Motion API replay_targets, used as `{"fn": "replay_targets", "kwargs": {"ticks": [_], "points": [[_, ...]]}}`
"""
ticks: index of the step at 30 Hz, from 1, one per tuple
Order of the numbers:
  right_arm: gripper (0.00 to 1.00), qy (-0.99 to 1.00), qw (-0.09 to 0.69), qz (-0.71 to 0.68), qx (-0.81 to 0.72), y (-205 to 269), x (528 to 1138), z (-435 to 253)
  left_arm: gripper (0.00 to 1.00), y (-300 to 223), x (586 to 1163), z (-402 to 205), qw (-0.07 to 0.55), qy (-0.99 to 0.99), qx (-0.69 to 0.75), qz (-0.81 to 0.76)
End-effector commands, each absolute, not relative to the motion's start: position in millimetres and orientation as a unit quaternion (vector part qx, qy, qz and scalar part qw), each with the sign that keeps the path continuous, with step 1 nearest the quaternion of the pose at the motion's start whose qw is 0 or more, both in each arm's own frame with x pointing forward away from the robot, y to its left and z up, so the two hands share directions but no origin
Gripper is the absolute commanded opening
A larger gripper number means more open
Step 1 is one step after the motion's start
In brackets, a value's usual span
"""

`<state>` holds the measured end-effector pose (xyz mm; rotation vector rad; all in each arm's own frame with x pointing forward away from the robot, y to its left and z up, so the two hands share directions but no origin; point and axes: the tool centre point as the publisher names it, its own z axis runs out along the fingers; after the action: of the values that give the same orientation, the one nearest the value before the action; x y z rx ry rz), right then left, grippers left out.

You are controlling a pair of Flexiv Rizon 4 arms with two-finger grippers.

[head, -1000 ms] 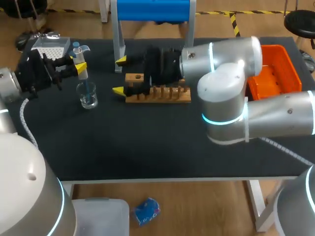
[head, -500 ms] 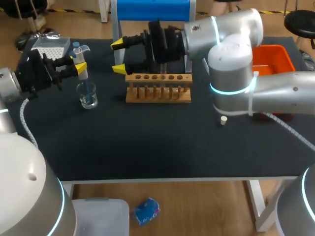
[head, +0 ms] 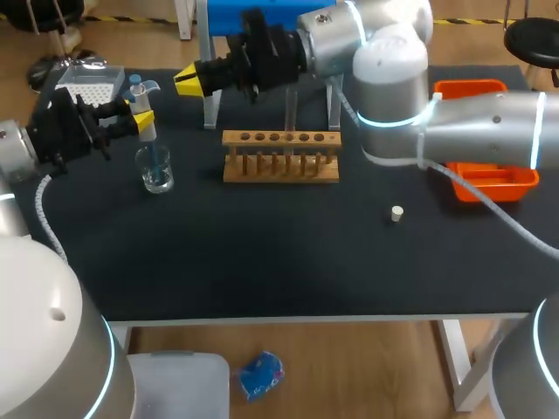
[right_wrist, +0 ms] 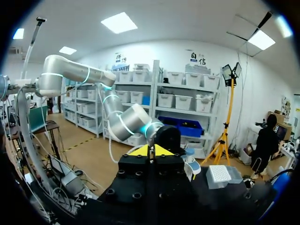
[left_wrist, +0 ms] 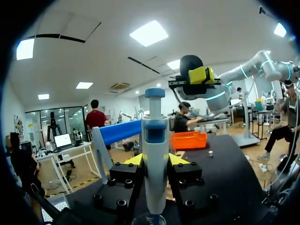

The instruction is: Invert the test tube, pick up the pipette, mount the tip to pipette, aspirate from beaker and dispense into the tube, eject the tip, return the pipette, and cap with the stopper.

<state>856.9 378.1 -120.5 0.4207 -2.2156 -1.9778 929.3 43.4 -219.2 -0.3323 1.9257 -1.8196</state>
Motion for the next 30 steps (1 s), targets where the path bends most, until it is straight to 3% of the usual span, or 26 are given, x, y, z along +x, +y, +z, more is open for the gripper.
{"fn": "replay_targets", "kwargs": {"ticks": [1,12,30], "points": [[0.00,-0.732,0.116,-0.647,0.179,377.9,860.8,-120.0,0.00,43.0,928.8,-219.4,0.235,0.701,-0.121,-0.663],[0.00,-0.726,0.122,-0.653,0.179,379.8,864.9,-120.7,0.00,43.0,928.8,-219.4,0.235,0.701,-0.121,-0.663],[0.00,-0.691,0.173,-0.672,0.203,441.3,906.4,-109.1,0.00,43.0,928.8,-219.4,0.235,0.701,-0.121,-0.663]]}}
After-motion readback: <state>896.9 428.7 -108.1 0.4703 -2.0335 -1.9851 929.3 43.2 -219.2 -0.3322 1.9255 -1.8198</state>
